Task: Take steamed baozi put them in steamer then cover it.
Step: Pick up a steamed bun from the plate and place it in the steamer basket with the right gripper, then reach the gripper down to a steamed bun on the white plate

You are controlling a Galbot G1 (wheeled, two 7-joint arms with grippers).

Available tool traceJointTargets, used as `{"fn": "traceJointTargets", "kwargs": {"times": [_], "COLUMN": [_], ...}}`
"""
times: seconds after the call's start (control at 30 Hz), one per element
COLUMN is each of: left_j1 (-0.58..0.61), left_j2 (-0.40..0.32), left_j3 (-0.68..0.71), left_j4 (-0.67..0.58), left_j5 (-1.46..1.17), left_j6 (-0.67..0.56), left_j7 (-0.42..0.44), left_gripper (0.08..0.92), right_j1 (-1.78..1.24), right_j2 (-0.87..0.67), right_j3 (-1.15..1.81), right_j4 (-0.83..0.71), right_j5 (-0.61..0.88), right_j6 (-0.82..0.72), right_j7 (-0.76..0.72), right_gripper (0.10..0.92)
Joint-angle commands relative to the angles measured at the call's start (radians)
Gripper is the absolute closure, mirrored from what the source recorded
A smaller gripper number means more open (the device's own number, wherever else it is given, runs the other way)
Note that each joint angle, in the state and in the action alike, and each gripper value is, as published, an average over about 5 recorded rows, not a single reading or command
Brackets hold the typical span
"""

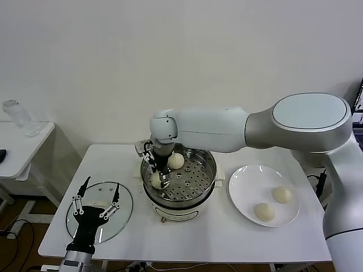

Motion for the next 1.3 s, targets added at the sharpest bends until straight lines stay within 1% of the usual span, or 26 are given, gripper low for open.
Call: {"fn": "traceJointTargets", "kwargs": {"times": [0.03, 0.1, 0.2, 0.3, 0.37, 0.5, 0.57, 0.67, 0.77, 0.9, 1.13, 1.3], "left_j1": [0.000, 0.001, 0.001, 0.000, -0.002, -0.002, -0.001, -0.002, -0.004, -0.001, 0.008, 0.023], "left_j2": [0.002, 0.002, 0.003, 0.003, 0.003, 0.005, 0.006, 0.007, 0.007, 0.006, 0.006, 0.006], "left_j3": [-0.004, -0.005, -0.001, 0.008, 0.015, 0.026, 0.027, 0.029, 0.031, 0.030, 0.022, 0.026], "left_j4": [-0.001, -0.002, -0.006, -0.009, -0.010, -0.012, -0.014, -0.013, -0.012, -0.016, -0.019, -0.020], "left_j5": [-0.001, -0.002, -0.002, -0.001, 0.001, 0.005, 0.006, 0.007, 0.009, 0.010, 0.011, 0.017], "left_j6": [0.001, 0.002, 0.005, 0.008, 0.010, 0.015, 0.015, 0.016, 0.017, 0.020, 0.019, 0.013], "left_j7": [-0.002, -0.002, -0.002, -0.002, -0.002, -0.001, 0.000, 0.001, 0.001, 0.001, 0.001, 0.001], "left_gripper": [0.177, 0.177, 0.177, 0.177, 0.177, 0.177, 0.177, 0.177, 0.177, 0.177, 0.177, 0.177], "right_j1": [-0.003, 0.025, 0.085, 0.133, 0.149, 0.175, 0.175, 0.140, 0.080, -0.053, -0.261, -0.337], "right_j2": [-0.012, -0.061, -0.178, -0.330, -0.451, -0.686, -0.778, -0.882, -0.950, -1.000, -1.015, -1.005], "right_j3": [0.009, 0.026, 0.051, 0.091, 0.131, 0.163, 0.155, 0.153, 0.148, 0.141, 0.219, 0.268], "right_j4": [0.014, 0.059, 0.164, 0.274, 0.313, 0.321, 0.310, 0.290, 0.262, 0.207, 0.171, 0.165], "right_j5": [-0.007, -0.015, -0.053, -0.130, -0.174, -0.250, -0.273, -0.294, -0.323, -0.372, -0.416, -0.436], "right_j6": [-0.005, -0.002, 0.013, 0.042, 0.073, 0.181, 0.226, 0.257, 0.274, 0.325, 0.374, 0.375], "right_j7": [0.008, 0.000, -0.033, -0.092, -0.131, -0.220, -0.250, -0.257, -0.247, -0.242, -0.241, -0.231], "right_gripper": [0.208, 0.204, 0.203, 0.203, 0.203, 0.203, 0.203, 0.203, 0.203, 0.203, 0.203, 0.203]}}
